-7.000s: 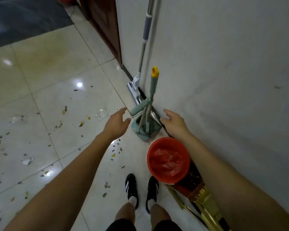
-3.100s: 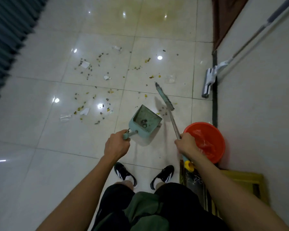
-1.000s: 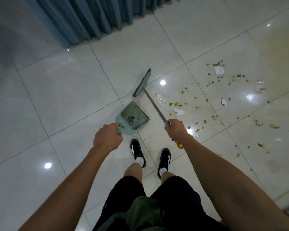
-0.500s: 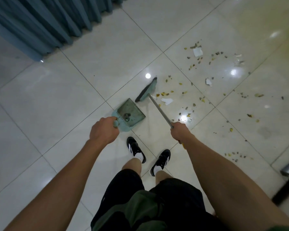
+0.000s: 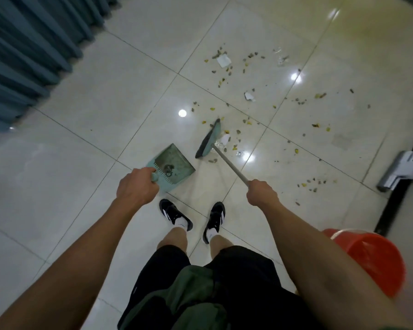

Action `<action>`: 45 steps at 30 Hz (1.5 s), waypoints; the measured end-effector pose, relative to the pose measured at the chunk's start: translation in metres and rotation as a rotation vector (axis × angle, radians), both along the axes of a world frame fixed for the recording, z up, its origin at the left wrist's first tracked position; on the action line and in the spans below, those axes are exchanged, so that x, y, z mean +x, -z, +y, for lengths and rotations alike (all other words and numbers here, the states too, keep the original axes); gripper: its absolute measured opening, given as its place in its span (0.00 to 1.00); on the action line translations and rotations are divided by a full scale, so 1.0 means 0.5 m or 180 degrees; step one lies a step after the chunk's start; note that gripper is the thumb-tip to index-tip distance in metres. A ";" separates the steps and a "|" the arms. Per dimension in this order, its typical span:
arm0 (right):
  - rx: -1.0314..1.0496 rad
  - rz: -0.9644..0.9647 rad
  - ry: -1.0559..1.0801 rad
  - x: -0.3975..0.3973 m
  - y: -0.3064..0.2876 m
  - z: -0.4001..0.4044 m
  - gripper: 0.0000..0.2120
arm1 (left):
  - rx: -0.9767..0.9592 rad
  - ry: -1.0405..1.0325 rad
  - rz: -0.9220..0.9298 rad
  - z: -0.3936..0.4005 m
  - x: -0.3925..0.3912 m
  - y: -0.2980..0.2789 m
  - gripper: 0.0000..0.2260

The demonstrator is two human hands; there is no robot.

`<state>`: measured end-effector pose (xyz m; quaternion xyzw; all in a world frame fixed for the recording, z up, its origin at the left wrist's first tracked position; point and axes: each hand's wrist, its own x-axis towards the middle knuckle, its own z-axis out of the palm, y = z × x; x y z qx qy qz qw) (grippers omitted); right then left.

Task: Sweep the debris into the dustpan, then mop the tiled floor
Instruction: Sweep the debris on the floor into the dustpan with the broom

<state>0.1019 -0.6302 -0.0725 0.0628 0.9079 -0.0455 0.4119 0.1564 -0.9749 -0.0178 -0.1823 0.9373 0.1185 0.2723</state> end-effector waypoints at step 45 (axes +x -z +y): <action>-0.0517 0.0071 0.0165 -0.452 0.059 -0.580 0.16 | 0.0084 0.0123 0.0182 -0.495 -0.460 0.032 0.07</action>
